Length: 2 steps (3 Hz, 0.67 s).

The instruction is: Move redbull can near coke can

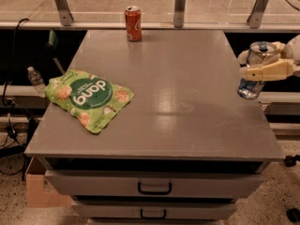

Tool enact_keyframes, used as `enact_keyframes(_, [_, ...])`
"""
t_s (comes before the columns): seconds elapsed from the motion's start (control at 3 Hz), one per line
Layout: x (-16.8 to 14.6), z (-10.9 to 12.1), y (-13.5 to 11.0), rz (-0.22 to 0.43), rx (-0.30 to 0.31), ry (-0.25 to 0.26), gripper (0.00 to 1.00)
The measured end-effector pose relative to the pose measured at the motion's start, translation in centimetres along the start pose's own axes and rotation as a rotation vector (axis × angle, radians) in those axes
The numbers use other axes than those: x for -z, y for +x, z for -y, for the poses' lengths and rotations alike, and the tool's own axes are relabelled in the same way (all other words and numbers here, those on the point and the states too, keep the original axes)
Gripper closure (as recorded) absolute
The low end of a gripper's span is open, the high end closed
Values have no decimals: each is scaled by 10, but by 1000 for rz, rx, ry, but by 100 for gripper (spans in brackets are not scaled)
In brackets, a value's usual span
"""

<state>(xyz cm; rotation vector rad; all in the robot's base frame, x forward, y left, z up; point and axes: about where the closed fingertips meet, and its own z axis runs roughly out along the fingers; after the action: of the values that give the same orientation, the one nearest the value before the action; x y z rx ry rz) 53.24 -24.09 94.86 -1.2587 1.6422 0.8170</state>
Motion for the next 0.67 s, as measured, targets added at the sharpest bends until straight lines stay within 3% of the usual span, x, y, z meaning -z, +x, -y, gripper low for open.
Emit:
enact_keyframes(0.33, [-5, 9, -7, 19, 12, 23, 100])
enact_keyframes(0.67, [-23, 37, -31, 74, 51, 95, 100])
